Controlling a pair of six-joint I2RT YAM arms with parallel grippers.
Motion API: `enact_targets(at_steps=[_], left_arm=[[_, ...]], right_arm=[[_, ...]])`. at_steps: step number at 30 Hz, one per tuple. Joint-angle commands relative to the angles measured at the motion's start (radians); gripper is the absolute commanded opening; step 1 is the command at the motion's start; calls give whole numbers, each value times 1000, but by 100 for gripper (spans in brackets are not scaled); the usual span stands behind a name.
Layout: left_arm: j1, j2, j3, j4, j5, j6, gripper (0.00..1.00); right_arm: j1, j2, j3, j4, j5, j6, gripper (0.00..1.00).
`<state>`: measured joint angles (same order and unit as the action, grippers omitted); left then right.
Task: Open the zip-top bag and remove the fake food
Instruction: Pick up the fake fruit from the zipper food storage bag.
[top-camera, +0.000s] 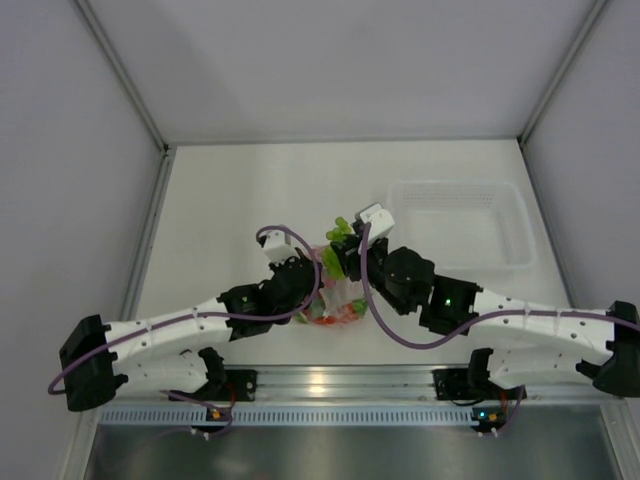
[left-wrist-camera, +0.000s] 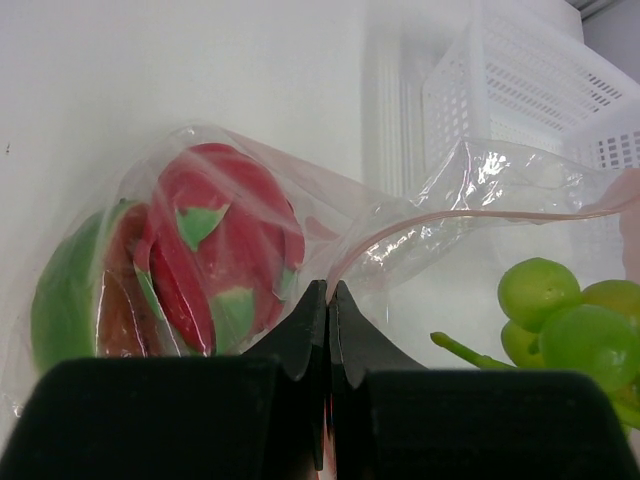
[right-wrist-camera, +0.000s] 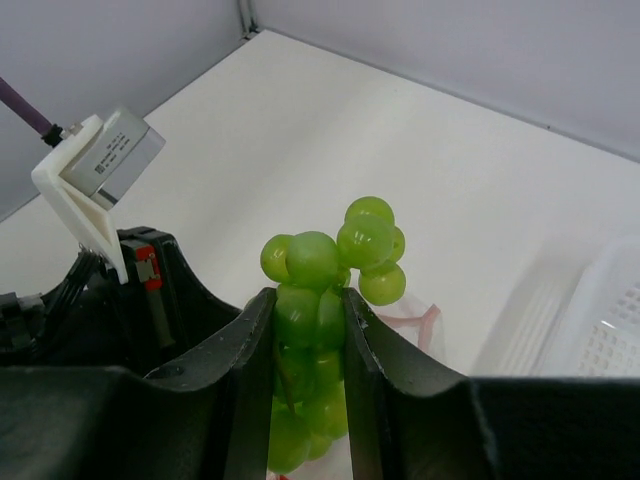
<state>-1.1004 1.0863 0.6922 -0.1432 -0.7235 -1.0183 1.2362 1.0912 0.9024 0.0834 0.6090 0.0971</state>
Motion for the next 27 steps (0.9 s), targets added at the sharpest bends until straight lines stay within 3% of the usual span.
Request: enact_targets(at_steps=[1,9,12,20,27], left_arm=[[1,-22,21,-2,-28,17,0],[2,-23,18,-4,-25,12,0],[1,-26,20,-4,-24,14,0],[2,-51,12,-4,-25,20,0],[2,-71,7,-4,-27,18,0]], right_arm=[[16,-28,70,24,21,-16,6],[-36,-59,190,-155,43,-25,6],[-138,-86,225,-244,-23,30,6],[-532,-146,220,-379,-237,170,8],[-861,-48,187,-435,-402,202,8]])
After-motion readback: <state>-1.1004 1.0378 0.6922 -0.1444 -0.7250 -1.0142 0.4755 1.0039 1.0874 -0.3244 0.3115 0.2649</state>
